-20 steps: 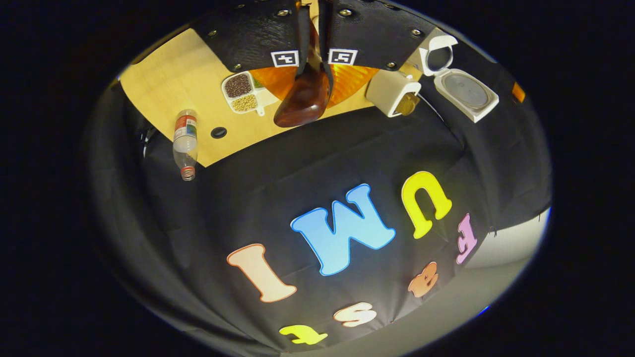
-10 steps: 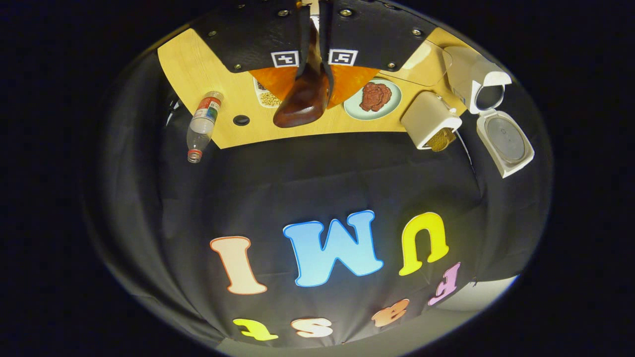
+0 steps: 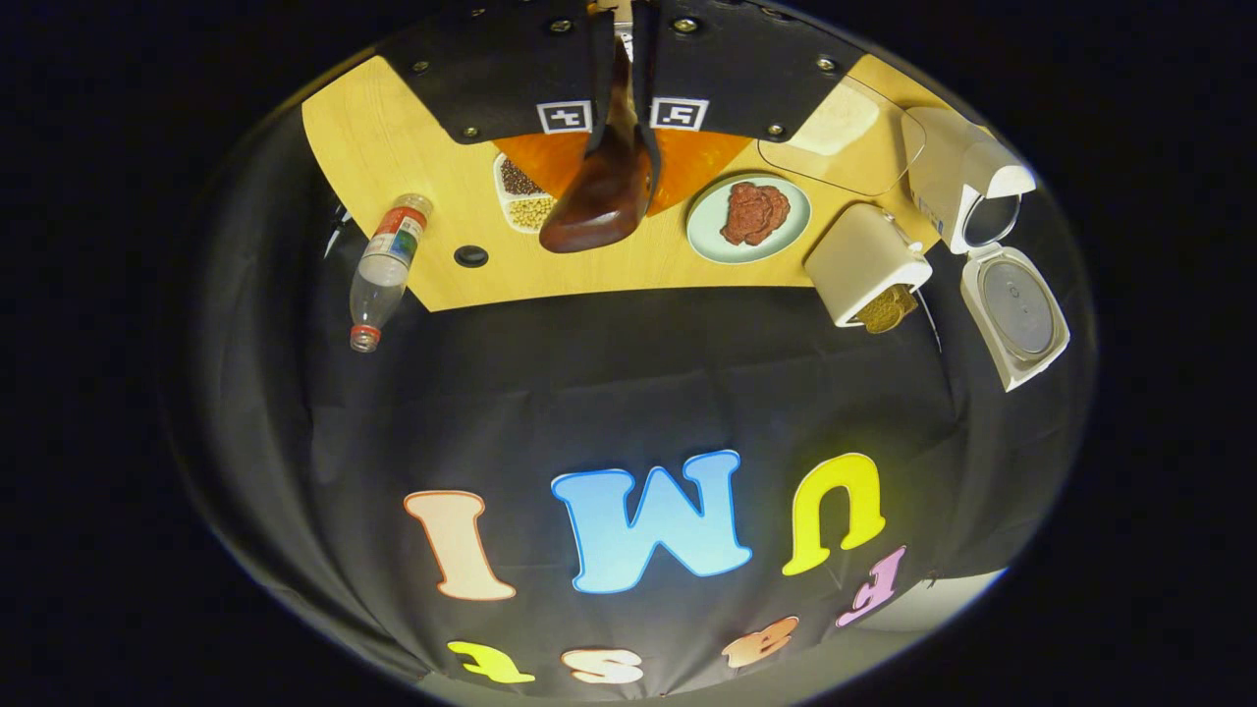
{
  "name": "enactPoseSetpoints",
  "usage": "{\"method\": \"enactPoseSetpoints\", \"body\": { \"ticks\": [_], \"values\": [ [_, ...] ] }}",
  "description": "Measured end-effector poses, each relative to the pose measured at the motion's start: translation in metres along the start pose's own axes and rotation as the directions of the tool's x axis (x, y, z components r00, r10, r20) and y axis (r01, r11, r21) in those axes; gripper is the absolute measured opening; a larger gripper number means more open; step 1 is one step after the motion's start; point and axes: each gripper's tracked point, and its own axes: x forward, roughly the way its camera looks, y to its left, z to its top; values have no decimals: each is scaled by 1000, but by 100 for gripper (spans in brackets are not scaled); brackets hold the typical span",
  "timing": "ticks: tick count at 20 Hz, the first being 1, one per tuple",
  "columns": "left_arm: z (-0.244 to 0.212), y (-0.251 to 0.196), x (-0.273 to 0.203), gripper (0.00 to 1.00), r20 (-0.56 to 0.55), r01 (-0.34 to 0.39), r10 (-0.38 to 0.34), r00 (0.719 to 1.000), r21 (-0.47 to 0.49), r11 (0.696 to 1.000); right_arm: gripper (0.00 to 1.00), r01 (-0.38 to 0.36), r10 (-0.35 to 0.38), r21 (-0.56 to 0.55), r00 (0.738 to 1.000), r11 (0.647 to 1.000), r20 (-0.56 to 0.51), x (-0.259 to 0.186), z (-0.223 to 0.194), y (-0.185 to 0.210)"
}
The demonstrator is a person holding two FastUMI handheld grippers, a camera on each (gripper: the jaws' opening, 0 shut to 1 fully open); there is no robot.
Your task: Close the left gripper, press the button to open the rice cooker; take a wooden spoon from the chopstick holder with the right hand, scoop a spoonful of rice and pour it into the rice cooker, then put the wooden spoon back into the chopstick holder.
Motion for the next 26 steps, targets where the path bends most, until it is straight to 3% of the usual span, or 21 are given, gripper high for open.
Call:
{"method": "enactPoseSetpoints", "body": {
  "ticks": [8,12,13,14,16,19,26],
  "values": [
    [-3,2,5,96,-13,-18,18,1000,-3,1000,9,41,-38,64,998,997,-43,16,-40,-3],
    [0,-2,11,97,-5,6,-6,1000,4,1000,21,81,-75,67,993,994,-95,9,-59,-20],
    [0,-3,13,98,-3,12,-11,1000,3,1000,29,87,-82,56,993,995,-84,6,-56,-24],
    [1,-5,15,99,0,21,-21,1000,-1,1000,46,103,-100,42,992,994,-73,0,-52,-30],
    [3,-9,19,99,9,40,-40,999,-10,999,100,162,-161,27,986,986,-40,-18,-38,-43],
    [4,-9,28,99,19,55,-55,998,-25,998,100,183,-185,40,982,982,40,-47,-1,-45],
    [18,33,48,99,41,17,-15,999,-50,999,100,146,-144,7,964,989,222,-105,101,-11]
  ]
}}
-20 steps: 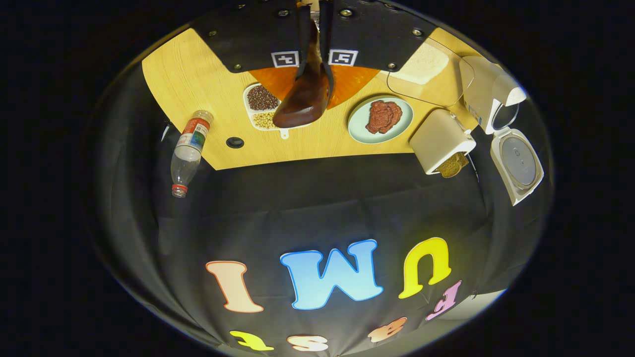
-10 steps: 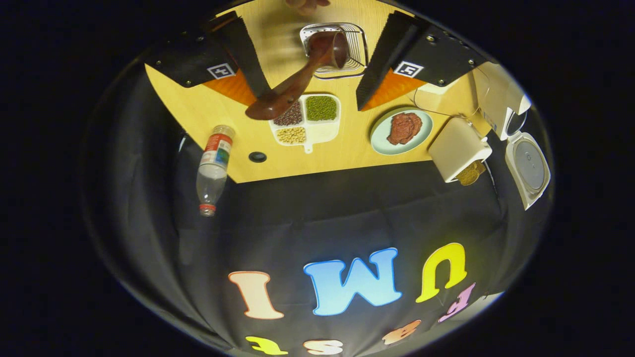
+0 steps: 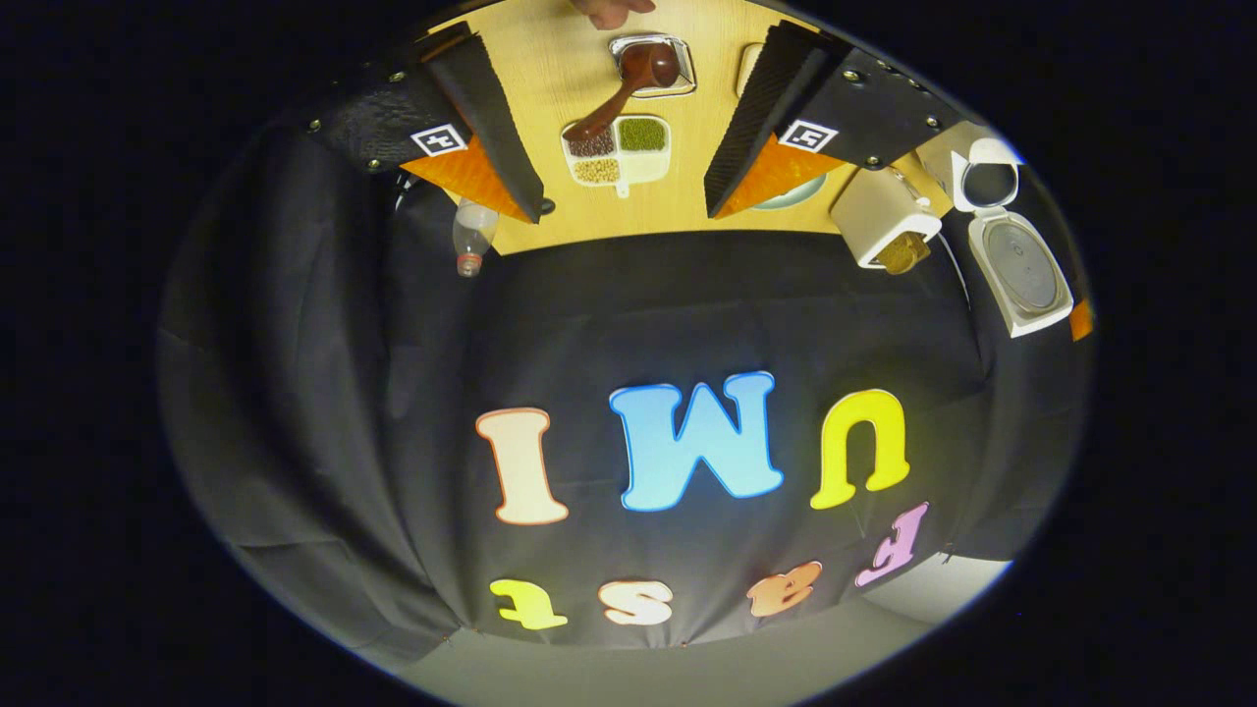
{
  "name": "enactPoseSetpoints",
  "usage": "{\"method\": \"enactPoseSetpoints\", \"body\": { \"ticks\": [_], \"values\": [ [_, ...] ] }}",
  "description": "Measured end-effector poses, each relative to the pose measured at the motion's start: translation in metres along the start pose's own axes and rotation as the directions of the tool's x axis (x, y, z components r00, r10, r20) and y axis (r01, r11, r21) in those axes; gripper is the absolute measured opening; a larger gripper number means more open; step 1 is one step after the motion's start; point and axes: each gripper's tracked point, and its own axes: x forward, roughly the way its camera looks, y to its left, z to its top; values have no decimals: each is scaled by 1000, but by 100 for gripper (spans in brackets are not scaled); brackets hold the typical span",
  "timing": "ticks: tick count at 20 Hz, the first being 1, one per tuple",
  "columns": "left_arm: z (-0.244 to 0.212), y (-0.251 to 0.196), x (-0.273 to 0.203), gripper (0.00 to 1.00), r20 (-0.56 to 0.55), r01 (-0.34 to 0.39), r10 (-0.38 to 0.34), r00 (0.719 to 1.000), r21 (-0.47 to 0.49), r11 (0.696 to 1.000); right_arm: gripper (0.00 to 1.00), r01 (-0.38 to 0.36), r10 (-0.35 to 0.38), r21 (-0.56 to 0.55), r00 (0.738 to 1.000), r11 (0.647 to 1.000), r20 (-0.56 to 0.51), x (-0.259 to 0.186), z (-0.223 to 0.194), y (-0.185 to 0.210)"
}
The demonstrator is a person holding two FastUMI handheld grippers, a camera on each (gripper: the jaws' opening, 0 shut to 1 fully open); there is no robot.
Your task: Close the left gripper, press the button to open the rice cooker; take a wooden spoon from the chopstick holder with the right hand, scoop a spoonful of rice and pour it into the rice cooker, then put the wooden spoon back into the chopstick holder.
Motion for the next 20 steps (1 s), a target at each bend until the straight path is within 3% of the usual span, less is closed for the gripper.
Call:
{"method": "enactPoseSetpoints", "body": {
  "ticks": [4,10,19,20],
  "values": [
    [13,54,15,99,0,-97,97,995,-7,995,99,-48,48,-9,998,999,37,-10,32,25],
    [32,128,24,98,-4,-205,205,979,-53,977,99,-87,90,-58,995,995,39,-14,47,47],
    [54,193,59,98,14,-286,288,958,-68,956,99,-89,90,-54,995,995,31,-11,54,51],
    [54,199,63,90,13,-290,291,957,-66,955,100,-85,87,-54,996,995,31,-10,55,51]
  ]
}}
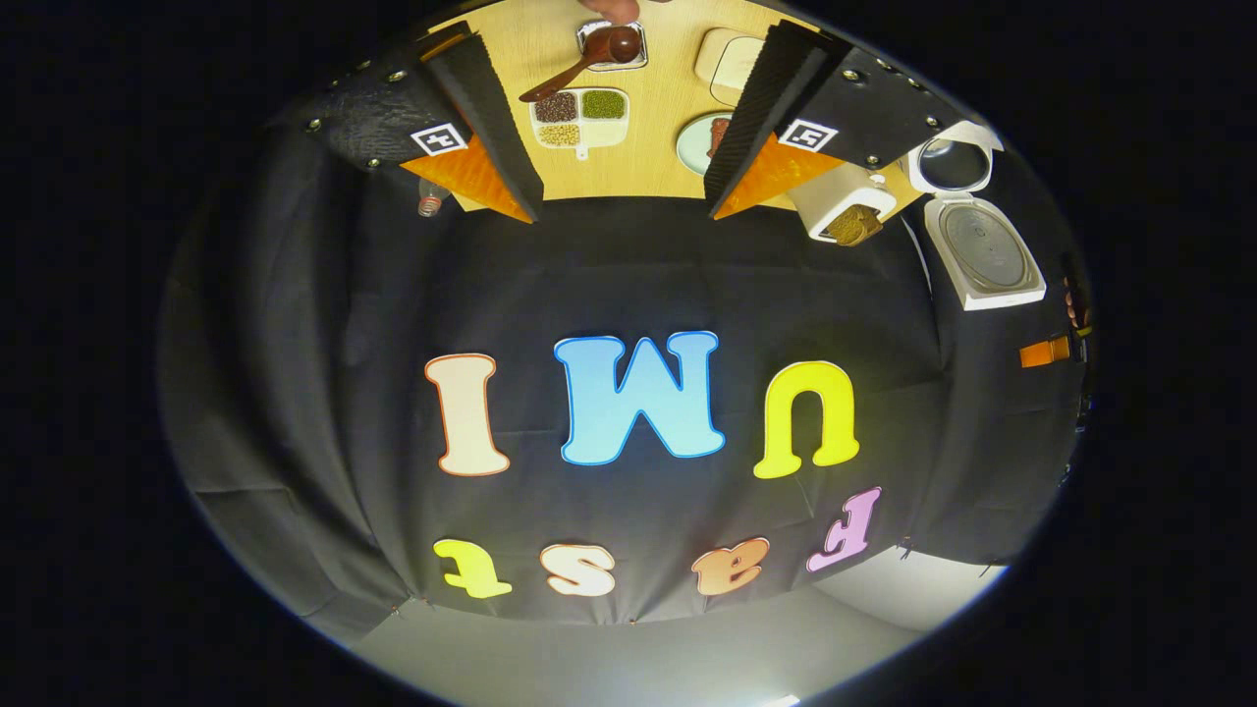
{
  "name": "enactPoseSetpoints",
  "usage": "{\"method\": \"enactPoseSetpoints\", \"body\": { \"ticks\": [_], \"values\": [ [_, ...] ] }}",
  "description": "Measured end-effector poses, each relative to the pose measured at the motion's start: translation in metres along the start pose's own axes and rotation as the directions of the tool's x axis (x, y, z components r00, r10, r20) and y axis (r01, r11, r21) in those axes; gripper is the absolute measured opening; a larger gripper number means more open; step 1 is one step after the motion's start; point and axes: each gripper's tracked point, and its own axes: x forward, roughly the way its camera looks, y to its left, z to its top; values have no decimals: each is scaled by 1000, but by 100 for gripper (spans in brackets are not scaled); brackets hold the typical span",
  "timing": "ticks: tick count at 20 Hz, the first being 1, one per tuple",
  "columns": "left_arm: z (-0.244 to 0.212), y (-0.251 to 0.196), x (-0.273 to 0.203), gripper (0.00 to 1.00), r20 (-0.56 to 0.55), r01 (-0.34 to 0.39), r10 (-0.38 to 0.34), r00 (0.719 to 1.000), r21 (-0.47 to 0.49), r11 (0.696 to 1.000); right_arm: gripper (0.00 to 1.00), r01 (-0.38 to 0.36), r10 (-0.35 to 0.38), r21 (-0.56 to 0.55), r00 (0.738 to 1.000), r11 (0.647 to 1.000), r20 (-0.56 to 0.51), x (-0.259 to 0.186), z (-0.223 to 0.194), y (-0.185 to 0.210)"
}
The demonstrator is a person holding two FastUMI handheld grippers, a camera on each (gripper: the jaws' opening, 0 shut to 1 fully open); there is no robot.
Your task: Close the left gripper, press the button to open the rice cooker; take a wooden spoon from the chopstick holder with the right hand, scoop a spoonful of rice and pour it into the rice cooker, then put the wooden spoon back into the chopstick holder.
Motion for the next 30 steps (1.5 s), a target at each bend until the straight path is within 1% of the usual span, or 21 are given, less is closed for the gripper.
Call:
{"method": "enactPoseSetpoints", "body": {
  "ticks": [2,6,7,9,11,13,14,15,17,18,19,20,21,22,26,27,28,29,30],
  "values": [
    [0,11,12,90,-4,-13,13,1000,-9,1000,100,5,-5,2,1000,1000,-7,2,-1,-1],
    [-5,39,46,89,-18,-57,55,998,-75,996,99,19,-19,6,1000,1000,-12,5,2,-1],
    [-9,48,54,99,-28,-70,68,997,-81,994,99,18,-18,3,1000,1000,-7,6,5,1],
    [-19,63,71,99,-56,-102,98,994,-80,992,99,19,-19,-4,1000,1000,7,7,10,4],
    [-33,72,85,99,-88,-117,110,990,-79,990,99,13,-13,-10,1000,1000,7,8,10,9],
    [-46,74,95,99,-112,-117,107,988,-82,990,100,10,-10,-15,1000,1000,4,9,10,12],
    [-51,75,99,96,-120,-117,107,987,-76,990,100,8,-8,-15,1000,1000,0,10,10,14],
    [-57,77,103,99,-125,-124,115,985,-70,990,100,6,-6,-11,1000,1000,-3,11,9,15],
    [-68,76,111,94,-146,-121,109,983,-77,990,100,6,-6,-8,1000,1000,-9,12,7,17],
    [-76,76,113,94,-165,-120,106,981,-77,990,100,3,-3,-8,1000,1000,-10,12,7,19],
    [-84,78,111,94,-183,-133,121,976,-54,990,100,1,-1,-10,1000,1000,-10,12,8,20],
    [-92,78,110,99,-190,-132,128,973,-9,991,100,-3,2,-14,1000,1000,-12,11,7,21],
    [-89,83,104,97,-196,-130,134,971,33,991,100,-5,5,-14,1000,1000,-17,12,6,22],
    [-84,81,101,98,-170,-133,137,976,32,991,100,-11,11,-9,1000,1000,-20,11,5,23],
    [-86,72,82,99,-166,-141,142,976,22,990,100,-24,25,17,999,1000,-23,10,5,27],
    [-89,69,75,94,-164,-140,141,976,21,990,100,-27,27,14,999,1000,-21,9,6,26],
    [-91,66,68,99,-162,-138,140,977,24,990,100,-30,31,13,999,999,-20,8,6,27],
    [-91,59,57,99,-157,-136,138,978,24,990,100,-35,36,13,999,999,-19,7,6,29],
    [-94,53,47,94,-156,-136,138,978,25,990,100,-40,40,11,999,999,-19,7,6,29]
  ]
}}
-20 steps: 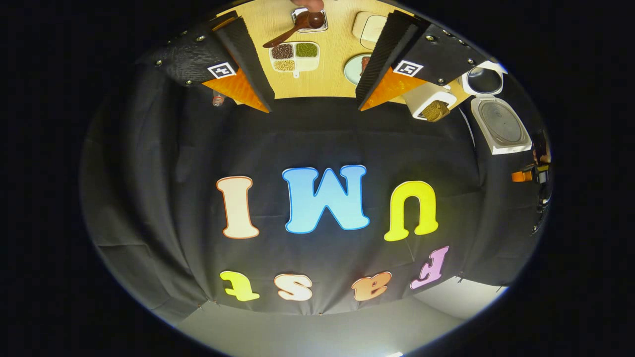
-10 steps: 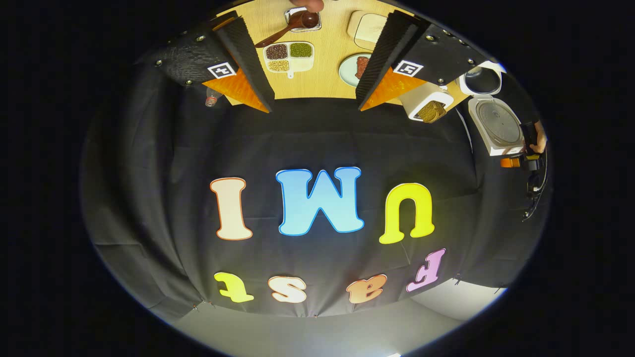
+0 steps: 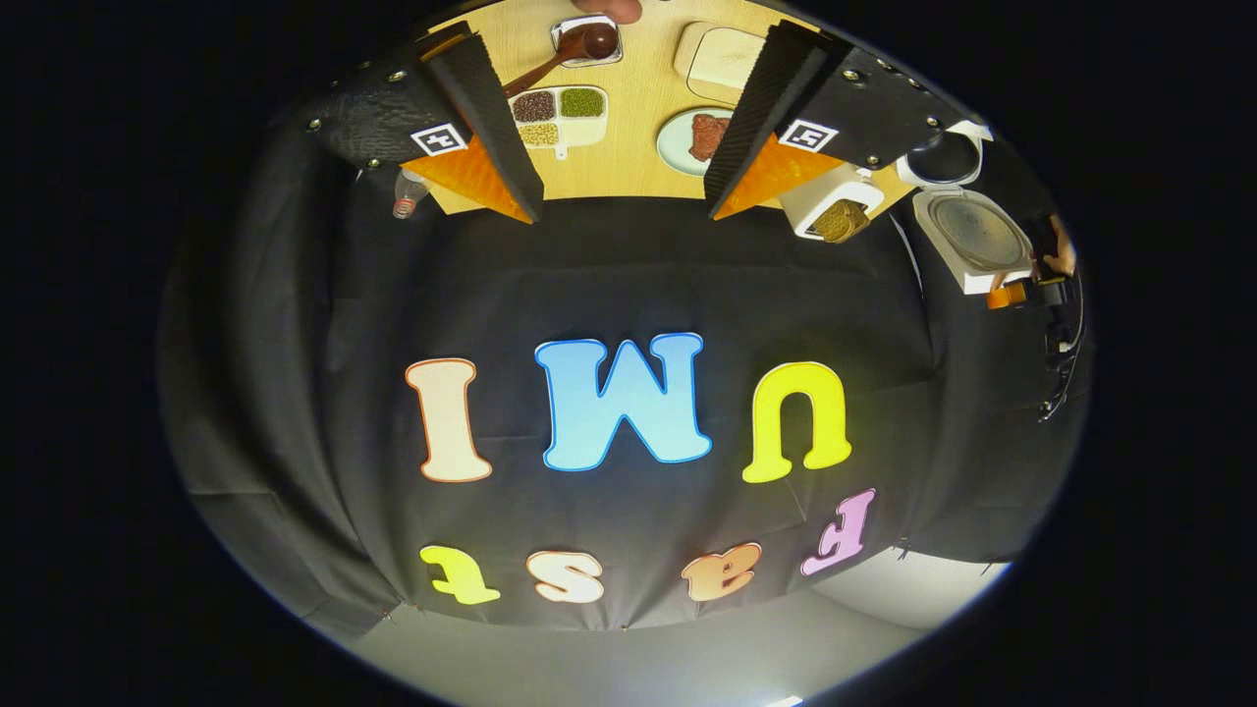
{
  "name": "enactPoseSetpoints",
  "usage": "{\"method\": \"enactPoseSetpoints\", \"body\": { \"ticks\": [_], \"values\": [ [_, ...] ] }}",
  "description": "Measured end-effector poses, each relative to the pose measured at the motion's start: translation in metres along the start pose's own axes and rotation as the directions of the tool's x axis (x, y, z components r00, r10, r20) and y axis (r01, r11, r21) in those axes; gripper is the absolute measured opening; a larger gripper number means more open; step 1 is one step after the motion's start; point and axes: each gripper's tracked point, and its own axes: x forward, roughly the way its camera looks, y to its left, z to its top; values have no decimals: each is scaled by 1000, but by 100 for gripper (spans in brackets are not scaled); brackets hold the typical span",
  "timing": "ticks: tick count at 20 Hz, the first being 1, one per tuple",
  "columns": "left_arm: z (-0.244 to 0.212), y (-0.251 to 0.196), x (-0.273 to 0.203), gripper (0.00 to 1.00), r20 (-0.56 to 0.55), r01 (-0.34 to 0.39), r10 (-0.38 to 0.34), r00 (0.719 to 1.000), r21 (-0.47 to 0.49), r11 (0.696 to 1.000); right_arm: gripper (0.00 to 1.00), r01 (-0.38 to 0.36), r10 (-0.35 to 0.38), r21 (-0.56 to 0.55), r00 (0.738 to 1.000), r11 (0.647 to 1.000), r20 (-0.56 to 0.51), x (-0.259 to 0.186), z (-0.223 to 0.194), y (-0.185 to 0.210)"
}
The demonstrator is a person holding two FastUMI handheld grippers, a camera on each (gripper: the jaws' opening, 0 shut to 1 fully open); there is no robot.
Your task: Close the left gripper, press the button to open the rice cooker; take a wooden spoon from the chopstick holder with the right hand, scoop a spoonful of rice and pour it into the rice cooker, then put the wooden spoon back into the chopstick holder.
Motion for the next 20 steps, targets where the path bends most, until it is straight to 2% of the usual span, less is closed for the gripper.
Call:
{"method": "enactPoseSetpoints", "body": {
  "ticks": [1,2,3,4,5,6,9,10,11,12,13,14,15,16,18,20],
  "values": [
    [-6,-4,-10,89,1,0,0,1000,2,1000,100,-3,3,-2,1000,1000,0,-1,-1,0],
    [-13,-7,-21,99,5,-1,1,1000,5,1000,100,-6,6,-3,1000,1000,0,-2,0,1],
    [-20,-12,-33,89,7,-4,4,1000,4,1000,100,-9,9,-1,1000,1000,-3,-2,-1,2],
    [-27,-17,-42,89,9,-8,8,1000,1,1000,100,-14,14,0,1000,1000,-6,-3,-1,3],
    [-37,-21,-51,99,7,-14,14,1000,3,1000,100,-17,17,-1,1000,1000,-8,-4,-2,3],
    [-46,-24,-62,89,2,-22,22,1000,6,1000,100,-25,25,-1,1000,1000,-8,-4,-1,5],
    [-74,-36,-78,89,-14,-37,37,999,7,999,100,-42,42,-11,999,999,-3,-1,-7,6],
    [-84,-37,-84,94,-24,-39,39,999,8,999,100,-47,47,-15,999,999,-3,-3,-7,7],
    [-94,-39,-89,89,-40,-41,41,998,3,999,100,-50,50,-19,999,999,-3,-4,-8,8],
    [-103,-40,-94,94,-56,-44,43,997,-4,999,100,-53,53,-24,999,998,-5,-6,-8,9],
    [-110,-42,-97,92,-69,-43,43,997,-6,999,100,-54,53,-25,999,998,-5,-7,-8,8],
    [-117,-44,-101,94,-81,-43,42,996,-8,999,100,-55,55,-24,998,998,-4,-9,-8,8],
    [-124,-47,-102,89,-94,-42,41,995,-10,999,100,-55,55,-23,998,998,-3,-11,-8,8],
    [-130,-48,-104,94,-108,-46,45,993,-11,999,100,-55,54,-24,999,998,-2,-12,-8,6],
    [-138,-44,-109,97,-112,-67,66,992,-8,998,100,-50,50,-26,999,998,-2,-13,-8,3],
    [-153,-52,-114,99,-134,-58,56,989,-17,998,100,-47,47,-16,999,999,-6,-14,-9,1]
  ]
}}
